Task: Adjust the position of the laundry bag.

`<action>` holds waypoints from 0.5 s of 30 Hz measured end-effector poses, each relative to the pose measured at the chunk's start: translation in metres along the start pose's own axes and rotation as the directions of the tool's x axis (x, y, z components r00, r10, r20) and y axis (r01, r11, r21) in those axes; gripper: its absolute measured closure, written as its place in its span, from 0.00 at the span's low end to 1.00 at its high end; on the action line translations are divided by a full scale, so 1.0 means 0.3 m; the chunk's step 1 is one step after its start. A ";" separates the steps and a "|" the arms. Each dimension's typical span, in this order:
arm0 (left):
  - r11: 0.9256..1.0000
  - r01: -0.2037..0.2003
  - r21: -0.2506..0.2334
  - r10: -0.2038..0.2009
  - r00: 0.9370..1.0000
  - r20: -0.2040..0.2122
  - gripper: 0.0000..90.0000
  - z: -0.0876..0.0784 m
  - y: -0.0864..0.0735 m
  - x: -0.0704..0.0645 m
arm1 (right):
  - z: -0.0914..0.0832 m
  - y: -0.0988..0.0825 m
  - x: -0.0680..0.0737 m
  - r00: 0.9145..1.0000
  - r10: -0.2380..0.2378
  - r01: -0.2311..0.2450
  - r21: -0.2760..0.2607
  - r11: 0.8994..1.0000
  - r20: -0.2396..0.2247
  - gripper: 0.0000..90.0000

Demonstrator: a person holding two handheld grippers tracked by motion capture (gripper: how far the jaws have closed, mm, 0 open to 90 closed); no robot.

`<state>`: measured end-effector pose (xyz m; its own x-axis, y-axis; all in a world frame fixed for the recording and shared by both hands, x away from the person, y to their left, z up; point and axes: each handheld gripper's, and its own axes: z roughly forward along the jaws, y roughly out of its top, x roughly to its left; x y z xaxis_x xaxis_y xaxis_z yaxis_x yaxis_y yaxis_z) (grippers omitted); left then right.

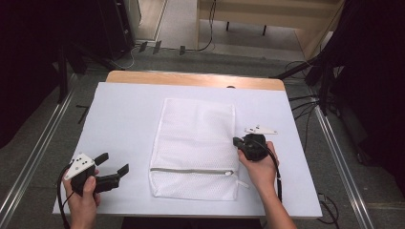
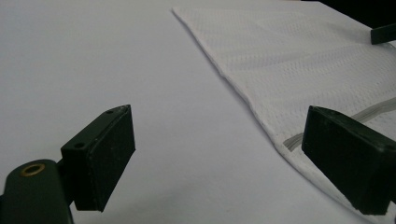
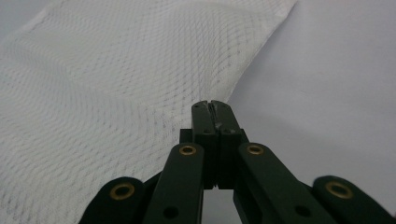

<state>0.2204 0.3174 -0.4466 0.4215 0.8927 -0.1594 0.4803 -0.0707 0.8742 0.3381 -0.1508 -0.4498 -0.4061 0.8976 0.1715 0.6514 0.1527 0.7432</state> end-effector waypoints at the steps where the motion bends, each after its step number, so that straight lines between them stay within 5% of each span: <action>1: 1.000 -0.004 0.004 0.004 1.000 0.002 0.11 0.001 0.000 -0.002 | -0.002 -0.004 -0.017 1.000 0.004 -0.004 0.001 1.000 0.015 1.00; 6: 1.000 -0.010 0.011 0.010 1.000 0.010 0.11 0.012 -0.001 -0.013 | 0.000 -0.005 -0.048 0.999 -0.001 0.002 -0.020 1.000 0.049 1.00; 9: 1.000 -0.017 0.018 0.016 1.000 0.013 0.11 0.016 -0.002 -0.018 | -0.005 -0.003 -0.061 0.998 0.004 0.000 -0.070 0.998 0.057 0.81; 15: 1.000 -0.019 0.014 0.019 1.000 0.017 0.11 0.016 -0.002 -0.028 | -0.066 -0.044 -0.087 0.999 0.013 -0.010 -0.097 0.995 0.033 0.64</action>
<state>0.2204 0.3079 -0.4479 0.4435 0.8836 -0.1503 0.4832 -0.0944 0.8704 0.3274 -0.1845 -0.4513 -0.3760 0.9127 0.1600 0.5905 0.1030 0.8004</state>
